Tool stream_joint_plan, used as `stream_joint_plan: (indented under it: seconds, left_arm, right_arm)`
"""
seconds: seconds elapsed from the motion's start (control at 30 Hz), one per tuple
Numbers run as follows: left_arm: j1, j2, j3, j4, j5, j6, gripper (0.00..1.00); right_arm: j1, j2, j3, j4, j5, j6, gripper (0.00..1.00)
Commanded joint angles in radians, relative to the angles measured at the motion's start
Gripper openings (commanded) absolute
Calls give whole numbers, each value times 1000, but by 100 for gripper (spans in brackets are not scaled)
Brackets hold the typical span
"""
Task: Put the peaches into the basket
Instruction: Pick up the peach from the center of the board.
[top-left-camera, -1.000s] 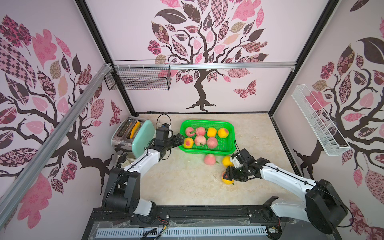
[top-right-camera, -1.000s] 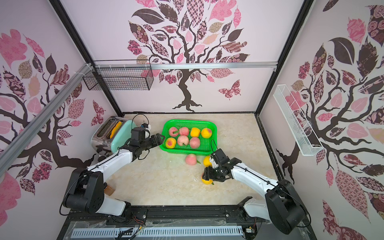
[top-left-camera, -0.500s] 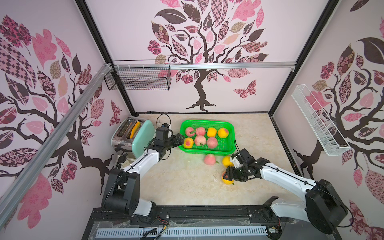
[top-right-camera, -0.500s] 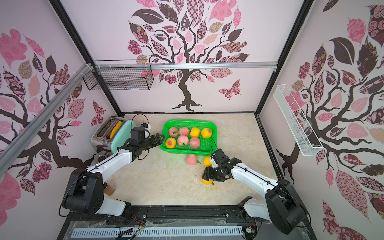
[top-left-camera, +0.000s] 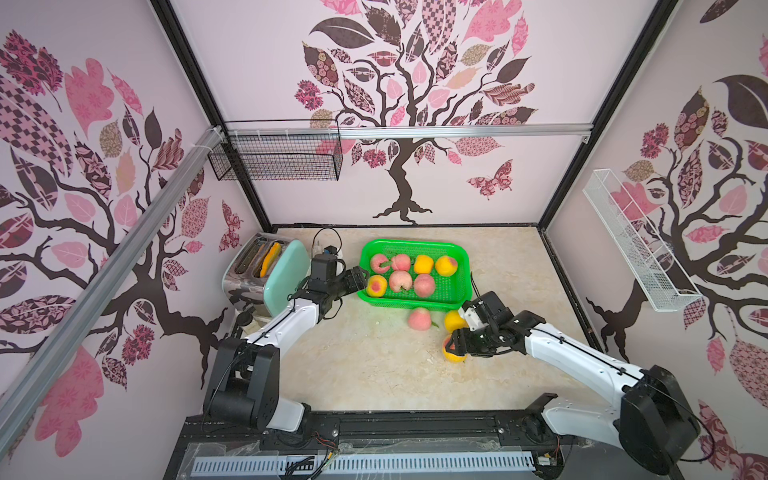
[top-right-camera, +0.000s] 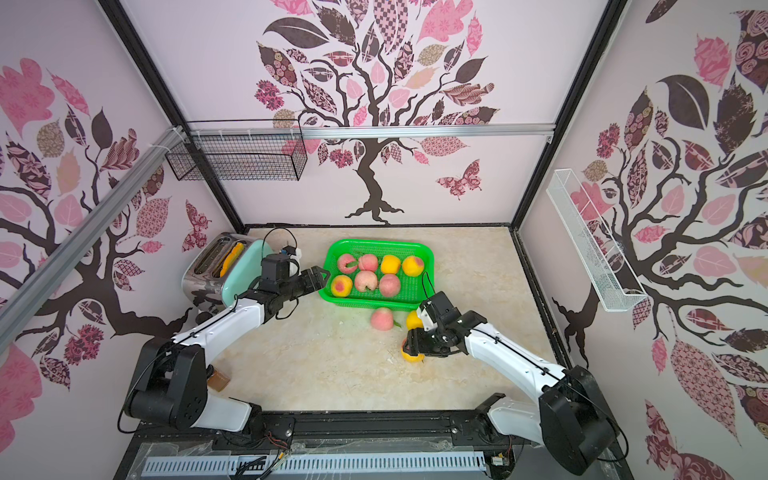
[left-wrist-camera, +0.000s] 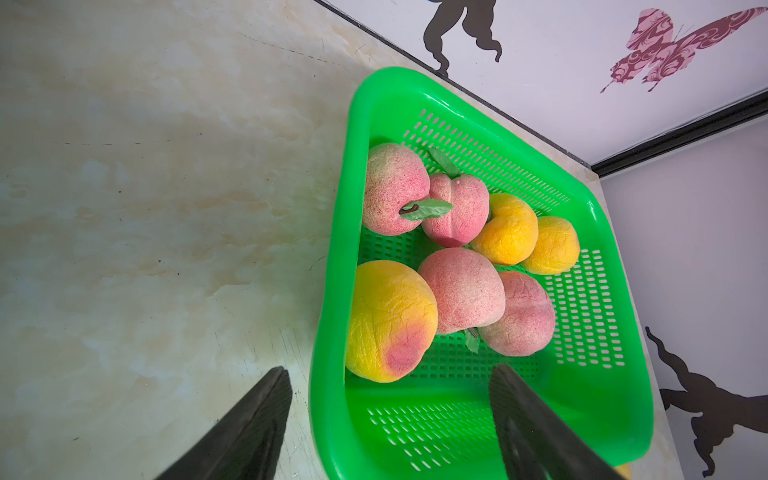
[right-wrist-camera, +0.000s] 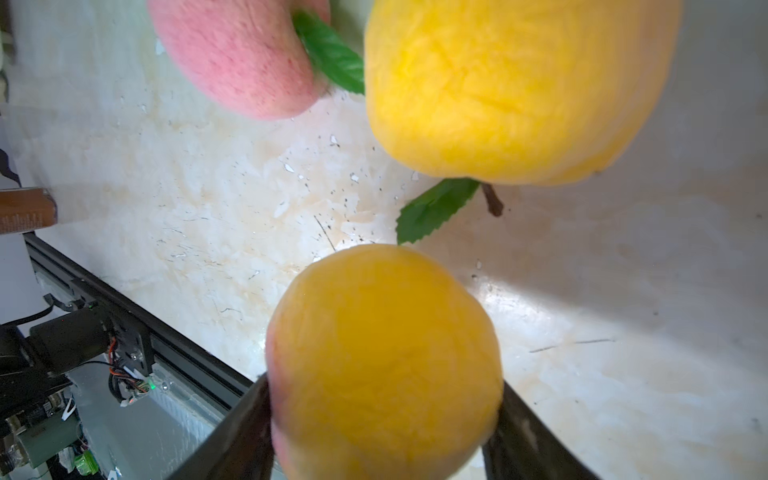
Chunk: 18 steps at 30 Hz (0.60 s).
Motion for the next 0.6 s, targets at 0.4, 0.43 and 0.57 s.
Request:
stream_joint_plan:
  seconds: [0.4, 0.43, 0.57]
  left_arm:
    - [3, -36, -37, 23, 23, -23, 79]
    - [3, -39, -41, 24, 23, -26, 79]
    - [3, -48, -40, 8, 26, -11, 79]
  right_arm:
    - [6, -61, 223, 4, 161, -84, 48]
    - [4, -57, 238, 19, 172, -89, 48]
    - [-11, -36, 314, 56, 204, -112, 48]
